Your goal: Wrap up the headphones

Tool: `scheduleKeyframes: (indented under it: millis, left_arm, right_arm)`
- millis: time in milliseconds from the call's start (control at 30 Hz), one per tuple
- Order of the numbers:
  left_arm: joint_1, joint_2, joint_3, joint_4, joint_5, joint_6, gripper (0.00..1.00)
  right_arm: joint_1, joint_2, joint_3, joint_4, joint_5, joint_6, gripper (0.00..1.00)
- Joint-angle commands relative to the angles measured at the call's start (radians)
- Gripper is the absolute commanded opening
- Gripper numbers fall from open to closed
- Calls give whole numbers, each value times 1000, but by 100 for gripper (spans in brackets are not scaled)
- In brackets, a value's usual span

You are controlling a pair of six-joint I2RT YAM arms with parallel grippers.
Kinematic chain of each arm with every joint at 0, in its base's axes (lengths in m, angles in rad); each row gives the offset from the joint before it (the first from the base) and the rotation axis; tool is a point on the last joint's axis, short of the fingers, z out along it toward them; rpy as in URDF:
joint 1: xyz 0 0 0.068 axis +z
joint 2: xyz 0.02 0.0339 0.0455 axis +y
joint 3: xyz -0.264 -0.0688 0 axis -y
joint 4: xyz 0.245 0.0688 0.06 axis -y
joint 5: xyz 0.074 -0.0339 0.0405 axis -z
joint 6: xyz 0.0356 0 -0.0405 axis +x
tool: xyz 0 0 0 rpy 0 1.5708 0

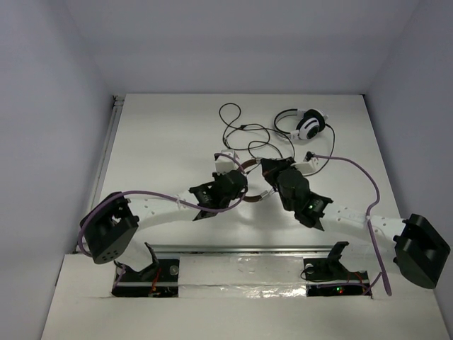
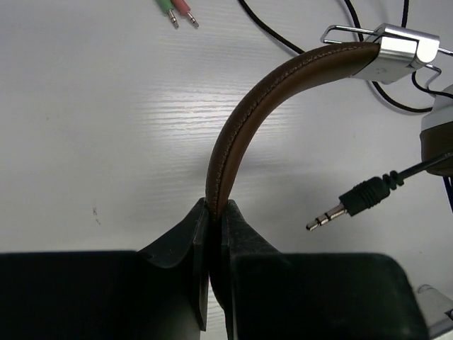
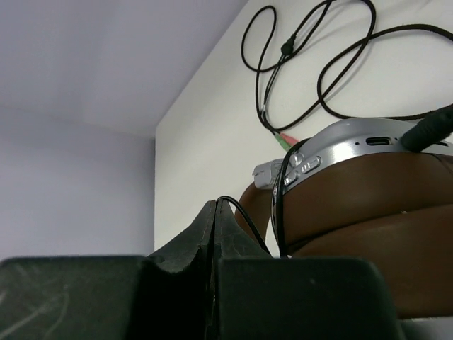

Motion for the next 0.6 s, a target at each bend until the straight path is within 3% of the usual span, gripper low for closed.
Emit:
scheduleKeyframes:
  millis: [0, 100, 267, 567]
  left_arm:
    - [-44, 3, 50, -23, 66, -8, 0]
    - [-44, 13, 51, -34, 72, -20, 0]
    - [-44, 11, 62, -58, 64, -35, 0]
    - [-44, -37, 42, -75, 69, -45, 0]
  right_arm:
    - [-44, 24, 32, 163, 57, 95, 0]
    - [-70, 70, 63, 164, 54, 130, 1]
    - [-89, 168, 121, 142, 17, 155, 26]
    - [-98, 239, 129, 128, -19, 155, 31]
